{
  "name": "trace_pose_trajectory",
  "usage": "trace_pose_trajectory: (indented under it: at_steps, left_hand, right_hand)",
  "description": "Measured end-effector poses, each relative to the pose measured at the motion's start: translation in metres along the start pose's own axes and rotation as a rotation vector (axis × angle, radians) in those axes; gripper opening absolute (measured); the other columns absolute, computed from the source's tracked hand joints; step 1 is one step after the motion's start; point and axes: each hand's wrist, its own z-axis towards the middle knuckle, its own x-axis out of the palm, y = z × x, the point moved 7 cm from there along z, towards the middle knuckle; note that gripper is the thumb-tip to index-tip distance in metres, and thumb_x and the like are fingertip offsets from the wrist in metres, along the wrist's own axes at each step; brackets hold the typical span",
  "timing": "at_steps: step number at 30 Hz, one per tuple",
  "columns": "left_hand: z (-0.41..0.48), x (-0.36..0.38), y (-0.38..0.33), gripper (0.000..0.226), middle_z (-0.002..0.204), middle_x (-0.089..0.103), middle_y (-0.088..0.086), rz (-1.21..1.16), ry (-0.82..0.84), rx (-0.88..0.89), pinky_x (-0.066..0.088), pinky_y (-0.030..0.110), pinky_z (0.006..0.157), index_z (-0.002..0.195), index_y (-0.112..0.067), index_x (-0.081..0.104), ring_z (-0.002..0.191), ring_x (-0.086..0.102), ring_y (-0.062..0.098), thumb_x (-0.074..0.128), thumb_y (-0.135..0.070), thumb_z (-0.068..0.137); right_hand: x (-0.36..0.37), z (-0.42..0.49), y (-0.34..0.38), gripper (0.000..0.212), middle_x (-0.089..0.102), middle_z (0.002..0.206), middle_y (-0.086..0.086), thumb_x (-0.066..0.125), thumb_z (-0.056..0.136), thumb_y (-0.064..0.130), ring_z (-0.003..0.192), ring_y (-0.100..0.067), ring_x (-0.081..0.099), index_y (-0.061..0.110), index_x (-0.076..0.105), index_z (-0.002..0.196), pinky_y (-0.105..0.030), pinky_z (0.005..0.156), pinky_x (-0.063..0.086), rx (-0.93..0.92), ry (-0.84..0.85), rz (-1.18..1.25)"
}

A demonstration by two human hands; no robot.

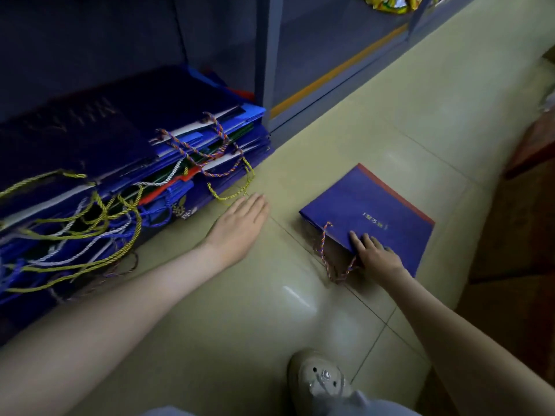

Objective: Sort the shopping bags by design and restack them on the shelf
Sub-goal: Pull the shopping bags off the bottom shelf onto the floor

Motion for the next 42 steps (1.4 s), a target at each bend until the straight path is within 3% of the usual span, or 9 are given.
trace_pose_trajectory:
  at_steps: [5,10,15,19,24,29,34,38,42]
  left_hand:
    - [-0.048,-0.003,0.062,0.078,0.144,0.042,0.018,0.171,-0.140,-0.121,0.008,0.040,0.115,0.135,0.000,0.048,0.134,0.039,0.031,0.070,-0.002,0.060]
    - [-0.097,-0.023,0.125,0.075,0.154,0.012,0.019,0.250,-0.230,-0.440,0.000,0.050,0.117,0.146,-0.007,0.026,0.143,0.005,0.039,0.061,-0.019,0.080]
    - [-0.158,-0.028,0.184,0.073,0.144,0.031,0.031,0.078,-0.103,-0.820,0.027,0.050,0.109,0.145,-0.002,0.027,0.131,0.035,0.044,0.058,-0.033,0.087]
    - [-0.177,-0.025,0.195,0.061,0.109,0.064,0.021,0.059,0.110,-0.817,0.050,0.039,0.085,0.128,0.004,0.051,0.096,0.063,0.032,0.072,-0.006,0.072]
    - [-0.181,-0.043,0.181,0.043,0.076,0.064,0.012,0.169,-0.132,-0.641,0.048,0.035,0.069,0.105,0.001,0.069,0.067,0.060,0.028,0.067,-0.002,0.062]
    - [-0.176,-0.047,0.140,0.027,0.078,0.062,0.009,0.139,-0.406,-0.449,0.040,0.036,0.072,0.104,-0.002,0.066,0.068,0.057,0.026,0.061,-0.002,0.078]
    - [-0.166,-0.051,0.100,0.026,0.093,0.067,0.009,-0.043,-0.424,-0.233,0.045,0.037,0.084,0.103,-0.005,0.069,0.080,0.062,0.025,0.051,-0.015,0.088]
    - [-0.169,-0.032,0.120,0.056,0.119,0.062,0.006,-0.419,-0.247,-0.374,0.029,0.036,0.105,0.114,-0.012,0.066,0.113,0.051,0.021,0.043,-0.055,0.087]
    - [-0.171,-0.022,0.130,0.050,0.122,0.059,0.012,-0.492,-0.271,-0.602,0.041,0.040,0.102,0.116,-0.004,0.062,0.116,0.050,0.027,0.040,-0.040,0.089]
  right_hand:
    - [-0.032,0.026,0.048,0.113,-0.005,0.159,0.000,0.065,0.078,0.054,0.147,-0.022,0.000,0.024,-0.018,0.149,-0.044,0.115,0.012,-0.197,0.062,-0.146]
    - [-0.182,0.022,0.151,0.091,0.019,0.156,-0.011,0.062,0.086,0.013,0.144,-0.029,0.017,0.017,-0.002,0.151,-0.040,0.113,0.022,-0.479,-0.534,0.123]
    - [-0.275,-0.030,0.259,0.077,0.041,0.144,-0.017,0.055,0.075,0.003,0.133,-0.035,0.038,0.007,0.027,0.147,-0.048,0.106,0.037,-0.825,-0.999,0.227]
    - [-0.290,-0.043,0.317,0.095,0.019,0.156,-0.012,0.072,0.078,0.027,0.144,-0.031,0.016,0.019,0.013,0.151,-0.046,0.116,0.020,-0.964,-0.803,0.201]
    - [-0.281,-0.023,0.324,0.093,-0.002,0.159,0.001,0.071,0.080,0.041,0.146,-0.018,-0.002,0.037,0.010,0.150,-0.040,0.117,0.007,-0.920,-0.364,0.240]
    - [-0.262,-0.014,0.284,0.086,0.017,0.154,0.016,0.075,0.075,0.030,0.139,-0.002,0.023,0.042,0.027,0.146,-0.028,0.115,0.020,-0.903,0.374,1.140]
    - [-0.249,0.018,0.257,0.069,0.059,0.117,-0.003,0.060,0.088,0.000,0.094,-0.022,0.064,0.028,0.031,0.144,-0.039,0.075,0.056,-0.464,0.202,1.696]
    - [-0.241,0.020,0.245,0.067,0.063,0.120,-0.006,0.048,0.086,-0.017,0.098,-0.022,0.066,0.025,0.043,0.138,-0.035,0.074,0.059,-0.582,0.146,1.857]
    - [-0.215,0.021,0.208,0.068,0.056,0.133,-0.007,0.046,0.086,-0.016,0.111,-0.026,0.061,0.024,0.039,0.141,-0.036,0.078,0.056,-0.629,0.104,1.983]
